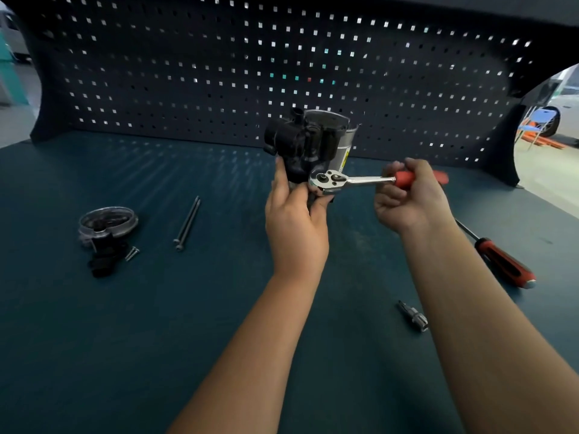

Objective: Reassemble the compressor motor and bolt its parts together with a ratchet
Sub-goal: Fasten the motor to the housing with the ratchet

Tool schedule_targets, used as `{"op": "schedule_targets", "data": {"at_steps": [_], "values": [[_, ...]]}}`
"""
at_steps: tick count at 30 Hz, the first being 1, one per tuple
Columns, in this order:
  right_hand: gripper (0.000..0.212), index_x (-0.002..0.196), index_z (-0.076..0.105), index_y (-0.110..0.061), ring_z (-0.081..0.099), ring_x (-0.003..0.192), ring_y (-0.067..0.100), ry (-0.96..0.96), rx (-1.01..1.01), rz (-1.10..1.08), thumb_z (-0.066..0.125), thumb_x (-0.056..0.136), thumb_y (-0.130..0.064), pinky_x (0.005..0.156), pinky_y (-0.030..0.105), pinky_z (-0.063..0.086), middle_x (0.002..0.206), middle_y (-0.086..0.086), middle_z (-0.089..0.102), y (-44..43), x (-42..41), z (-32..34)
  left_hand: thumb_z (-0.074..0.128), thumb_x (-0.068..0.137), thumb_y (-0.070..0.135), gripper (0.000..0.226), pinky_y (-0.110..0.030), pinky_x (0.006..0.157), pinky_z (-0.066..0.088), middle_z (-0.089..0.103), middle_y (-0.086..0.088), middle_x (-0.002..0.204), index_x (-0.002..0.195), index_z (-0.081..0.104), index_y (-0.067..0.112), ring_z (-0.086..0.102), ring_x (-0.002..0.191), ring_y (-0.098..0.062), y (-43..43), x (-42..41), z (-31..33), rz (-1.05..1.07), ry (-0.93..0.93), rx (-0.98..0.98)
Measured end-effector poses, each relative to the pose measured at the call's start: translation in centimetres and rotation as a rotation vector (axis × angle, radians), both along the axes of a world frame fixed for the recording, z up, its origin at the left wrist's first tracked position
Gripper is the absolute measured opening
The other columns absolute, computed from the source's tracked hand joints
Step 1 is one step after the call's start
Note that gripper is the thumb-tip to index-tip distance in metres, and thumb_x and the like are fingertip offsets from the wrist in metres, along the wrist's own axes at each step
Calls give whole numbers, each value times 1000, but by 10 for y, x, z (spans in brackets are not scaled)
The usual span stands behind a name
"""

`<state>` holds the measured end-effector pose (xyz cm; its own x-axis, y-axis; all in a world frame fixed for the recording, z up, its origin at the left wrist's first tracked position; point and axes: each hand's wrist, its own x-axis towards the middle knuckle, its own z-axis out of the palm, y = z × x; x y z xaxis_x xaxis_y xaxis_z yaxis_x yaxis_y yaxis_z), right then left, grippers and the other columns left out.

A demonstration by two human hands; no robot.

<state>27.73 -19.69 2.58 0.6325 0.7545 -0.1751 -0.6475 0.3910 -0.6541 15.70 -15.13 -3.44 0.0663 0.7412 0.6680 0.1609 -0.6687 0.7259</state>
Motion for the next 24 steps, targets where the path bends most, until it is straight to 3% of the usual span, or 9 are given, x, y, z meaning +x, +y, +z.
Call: {"op": "schedule_targets", "data": {"at_steps": [2, 5, 8, 10, 13, 16, 18, 21, 24], "values": [[26, 68, 39, -19, 23, 26, 5, 32, 7, -71, 41, 94, -22, 32, 14, 16, 42, -8, 50, -2, -4, -7, 71, 82, 14, 16, -22, 97, 38, 34, -7, 150, 92, 70, 2, 51, 122, -24, 1, 0, 0, 30, -5, -21], [25, 68, 39, -18, 30, 28, 7, 151, 48, -229, 40, 93, -19, 35, 11, 20, 45, -6, 50, -21, -28, -19, 73, 80, 16, 15, -18, 93, 36, 35, -6, 150, 90, 71, 4, 52, 120, -23, 0, 0, 2, 40, -11, -48], [24, 71, 46, -13, 52, 36, 11, 321, 188, -335, 46, 95, -16, 41, 13, 42, 55, 2, 59, -47, -66, -29, 72, 81, 15, 17, -18, 92, 34, 35, -8, 150, 93, 72, 3, 53, 119, -25, 0, 0, 2, 24, -11, -49], [24, 72, 50, -8, 64, 45, 19, 422, 311, -370, 53, 94, -16, 51, 22, 55, 57, 9, 63, -60, -91, -28, 71, 81, 14, 16, -20, 92, 37, 34, -8, 150, 93, 71, 3, 55, 114, -27, -1, 0, 3, 17, -12, -56], [26, 73, 52, -5, 67, 50, 26, 502, 398, -418, 58, 93, -21, 58, 33, 60, 58, 13, 64, -67, -112, -20, 72, 82, 18, 18, -35, 92, 45, 34, -6, 151, 87, 70, 2, 58, 110, -27, -2, 0, 4, 11, -12, -77], [28, 73, 52, -6, 67, 49, 25, 491, 407, -443, 59, 93, -24, 58, 33, 59, 55, 11, 63, -66, -111, -17, 69, 85, 15, 15, -41, 92, 45, 33, -6, 151, 86, 68, 0, 57, 109, -27, -2, 0, 2, 6, 0, -54], [29, 74, 50, -7, 65, 47, 22, 447, 362, -405, 56, 95, -26, 53, 25, 56, 58, 10, 63, -62, -101, -21, 65, 87, 10, 12, -43, 93, 44, 32, -7, 152, 91, 68, -1, 55, 115, -28, -2, 0, 1, -1, 11, -36], [30, 71, 46, -14, 52, 37, 11, 296, 243, -313, 47, 97, -29, 43, 11, 40, 58, 4, 60, -48, -72, -24, 62, 88, 6, 12, -45, 93, 44, 30, -8, 152, 95, 67, -2, 53, 118, -30, 1, -1, 1, -3, 9, -39], [31, 69, 42, -18, 35, 30, 7, 112, 125, -202, 43, 97, -31, 36, 9, 25, 51, -1, 56, -25, -35, -15, 63, 87, 6, 13, -44, 99, 41, 29, -10, 152, 94, 67, -3, 48, 126, -29, 2, -1, 1, -4, 9, -29]]}}
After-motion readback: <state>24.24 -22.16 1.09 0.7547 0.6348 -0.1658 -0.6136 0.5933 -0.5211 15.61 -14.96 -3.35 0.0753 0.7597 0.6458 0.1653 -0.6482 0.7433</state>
